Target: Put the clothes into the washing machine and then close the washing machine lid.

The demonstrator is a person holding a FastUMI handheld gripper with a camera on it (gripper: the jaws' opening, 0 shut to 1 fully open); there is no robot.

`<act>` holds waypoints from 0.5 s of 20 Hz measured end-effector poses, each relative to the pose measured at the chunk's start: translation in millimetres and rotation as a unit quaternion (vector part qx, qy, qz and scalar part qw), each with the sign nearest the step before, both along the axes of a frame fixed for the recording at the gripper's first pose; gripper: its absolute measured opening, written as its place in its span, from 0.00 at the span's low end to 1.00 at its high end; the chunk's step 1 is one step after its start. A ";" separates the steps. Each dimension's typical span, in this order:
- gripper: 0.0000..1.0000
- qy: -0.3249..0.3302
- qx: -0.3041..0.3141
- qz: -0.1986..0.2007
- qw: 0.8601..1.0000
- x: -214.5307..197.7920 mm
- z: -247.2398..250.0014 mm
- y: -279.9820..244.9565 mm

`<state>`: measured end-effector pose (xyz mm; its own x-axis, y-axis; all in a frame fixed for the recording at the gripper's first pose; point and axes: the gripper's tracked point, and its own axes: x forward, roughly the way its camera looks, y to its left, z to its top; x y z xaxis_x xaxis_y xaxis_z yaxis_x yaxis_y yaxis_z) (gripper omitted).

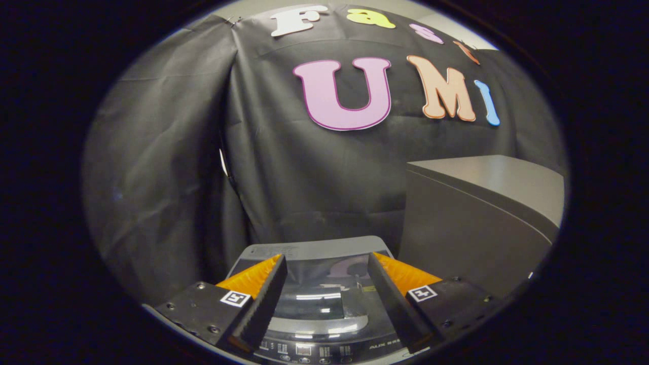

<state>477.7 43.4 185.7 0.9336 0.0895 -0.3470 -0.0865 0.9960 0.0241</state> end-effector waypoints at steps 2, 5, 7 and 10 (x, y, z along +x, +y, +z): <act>0.97 -0.001 0.010 0.003 1.000 -20.5 11.5 -1.7; 0.97 -0.005 0.029 0.016 0.999 -52.6 27.3 -5.4; 0.97 -0.012 0.031 0.019 0.999 -73.1 38.3 -14.9; 0.97 -0.029 0.016 0.021 0.999 -103.7 52.6 -32.3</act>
<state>374.0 11.1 238.3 0.9474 0.1391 -0.2883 -0.1304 0.9902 0.0492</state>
